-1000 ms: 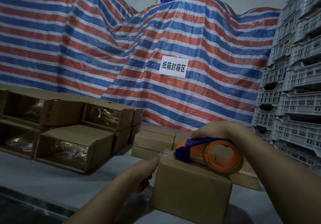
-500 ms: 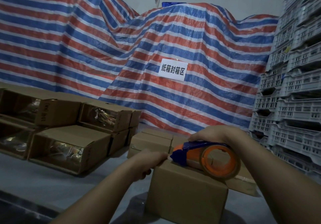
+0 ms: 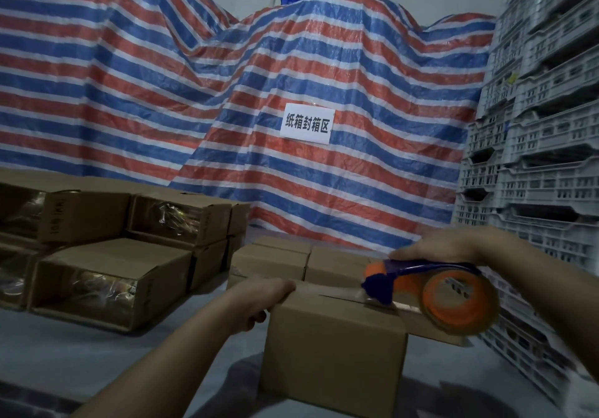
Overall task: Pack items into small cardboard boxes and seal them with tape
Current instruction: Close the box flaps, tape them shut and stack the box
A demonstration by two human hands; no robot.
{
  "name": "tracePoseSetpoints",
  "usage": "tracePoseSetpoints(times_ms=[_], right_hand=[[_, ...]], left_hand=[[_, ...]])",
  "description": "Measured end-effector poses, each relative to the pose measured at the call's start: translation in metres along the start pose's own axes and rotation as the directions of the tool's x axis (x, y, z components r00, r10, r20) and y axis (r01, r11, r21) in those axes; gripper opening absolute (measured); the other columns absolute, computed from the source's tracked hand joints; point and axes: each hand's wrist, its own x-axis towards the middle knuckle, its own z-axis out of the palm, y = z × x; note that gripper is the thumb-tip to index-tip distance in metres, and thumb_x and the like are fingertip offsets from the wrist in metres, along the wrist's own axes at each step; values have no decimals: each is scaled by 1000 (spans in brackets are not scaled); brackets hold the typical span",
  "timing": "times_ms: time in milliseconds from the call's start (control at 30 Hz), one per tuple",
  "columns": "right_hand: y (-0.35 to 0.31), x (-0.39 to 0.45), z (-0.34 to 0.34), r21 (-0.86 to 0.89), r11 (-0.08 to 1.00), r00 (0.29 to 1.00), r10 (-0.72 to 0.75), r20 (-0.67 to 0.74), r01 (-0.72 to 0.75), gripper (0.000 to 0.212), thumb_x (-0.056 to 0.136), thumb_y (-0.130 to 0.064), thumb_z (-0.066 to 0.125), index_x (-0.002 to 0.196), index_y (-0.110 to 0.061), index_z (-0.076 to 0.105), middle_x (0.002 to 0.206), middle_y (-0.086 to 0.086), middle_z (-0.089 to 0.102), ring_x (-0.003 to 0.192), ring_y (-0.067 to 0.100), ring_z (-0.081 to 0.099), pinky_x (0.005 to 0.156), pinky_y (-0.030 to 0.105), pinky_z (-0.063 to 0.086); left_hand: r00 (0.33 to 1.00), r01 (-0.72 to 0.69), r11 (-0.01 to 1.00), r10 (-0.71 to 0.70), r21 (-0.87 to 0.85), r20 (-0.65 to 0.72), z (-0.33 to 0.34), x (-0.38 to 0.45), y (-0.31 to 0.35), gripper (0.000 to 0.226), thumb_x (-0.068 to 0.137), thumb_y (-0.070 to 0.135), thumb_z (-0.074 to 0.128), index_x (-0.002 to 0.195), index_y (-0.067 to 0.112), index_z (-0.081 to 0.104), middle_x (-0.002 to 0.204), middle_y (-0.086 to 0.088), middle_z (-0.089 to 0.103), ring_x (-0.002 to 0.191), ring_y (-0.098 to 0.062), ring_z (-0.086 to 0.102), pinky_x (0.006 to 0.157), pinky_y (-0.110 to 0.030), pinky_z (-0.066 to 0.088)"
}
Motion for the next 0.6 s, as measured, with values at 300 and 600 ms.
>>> tracePoseSetpoints(times_ms=[300,600], right_hand=[[61,0,41,283,958,998,-44,-40,54,50,91,-71,51,100,-26,70,78,-10,75,71,5,71,75,27,53],[67,-4,49,378,917,991,-111,-75,131,34,94,-60,54,82,-29,62,64,-13,65,55,0,60,70,27,45]], left_hand=[[1000,-18,991,19,131,-8,0,-10,8,40,98,53,45,98,16,60,80,-2,48,63,-13,39,55,-24,30],[815,-254,376,580,891,-13,31,-38,57,43,97,51,50,133,27,47,121,-1,58,108,-17,57,88,-32,51]])
